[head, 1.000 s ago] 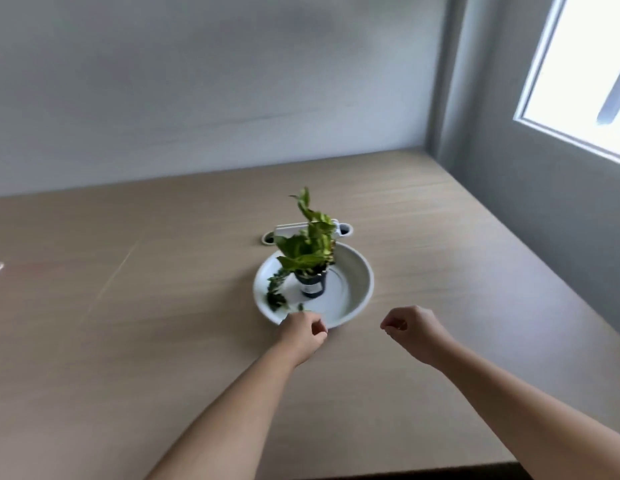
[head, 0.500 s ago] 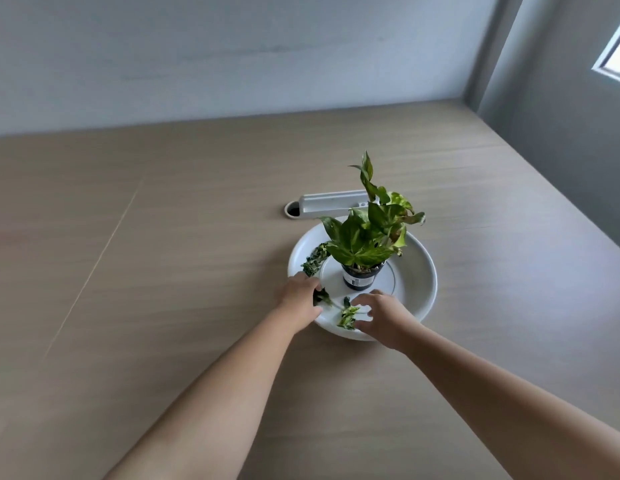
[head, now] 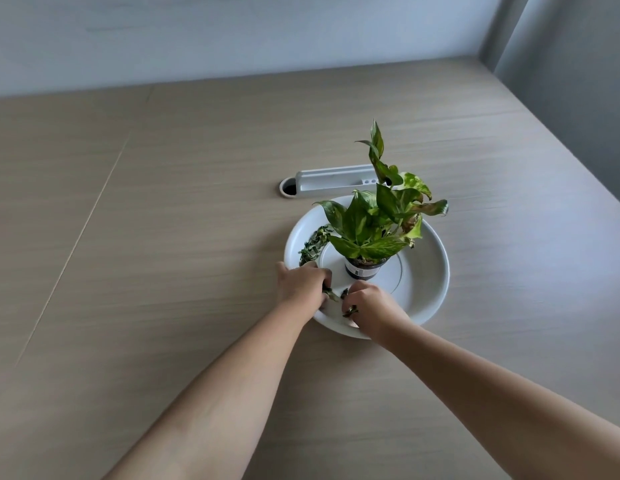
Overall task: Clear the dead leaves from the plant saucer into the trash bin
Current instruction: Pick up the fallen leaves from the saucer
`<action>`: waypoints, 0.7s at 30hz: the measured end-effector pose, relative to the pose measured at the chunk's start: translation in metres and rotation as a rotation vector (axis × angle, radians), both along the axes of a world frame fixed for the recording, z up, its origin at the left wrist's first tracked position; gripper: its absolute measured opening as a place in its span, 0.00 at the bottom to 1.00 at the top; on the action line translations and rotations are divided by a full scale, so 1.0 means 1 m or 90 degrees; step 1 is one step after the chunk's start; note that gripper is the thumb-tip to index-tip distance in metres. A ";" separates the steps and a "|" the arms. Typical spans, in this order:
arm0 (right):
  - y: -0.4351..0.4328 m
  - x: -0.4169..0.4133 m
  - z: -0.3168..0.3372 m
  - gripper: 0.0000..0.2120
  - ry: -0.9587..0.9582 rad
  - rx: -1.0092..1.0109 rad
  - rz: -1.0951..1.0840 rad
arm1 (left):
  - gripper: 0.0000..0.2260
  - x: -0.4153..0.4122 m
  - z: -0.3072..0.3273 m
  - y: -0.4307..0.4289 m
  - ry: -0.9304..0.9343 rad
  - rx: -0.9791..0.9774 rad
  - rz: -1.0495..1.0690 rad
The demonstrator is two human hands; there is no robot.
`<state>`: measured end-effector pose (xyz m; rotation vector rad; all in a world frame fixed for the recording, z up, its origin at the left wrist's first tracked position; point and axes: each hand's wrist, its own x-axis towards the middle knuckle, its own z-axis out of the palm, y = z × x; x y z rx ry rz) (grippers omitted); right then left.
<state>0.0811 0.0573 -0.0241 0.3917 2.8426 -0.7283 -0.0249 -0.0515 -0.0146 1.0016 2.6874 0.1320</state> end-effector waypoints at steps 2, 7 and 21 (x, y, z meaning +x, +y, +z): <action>0.002 -0.001 -0.001 0.13 0.002 -0.006 0.000 | 0.08 -0.001 -0.002 0.001 -0.032 0.007 -0.004; 0.004 -0.003 -0.004 0.12 0.004 -0.007 -0.027 | 0.09 -0.005 -0.001 0.006 -0.122 0.010 0.017; 0.027 0.022 0.028 0.07 0.105 -0.424 -0.463 | 0.05 0.004 0.024 -0.026 -0.227 0.384 0.267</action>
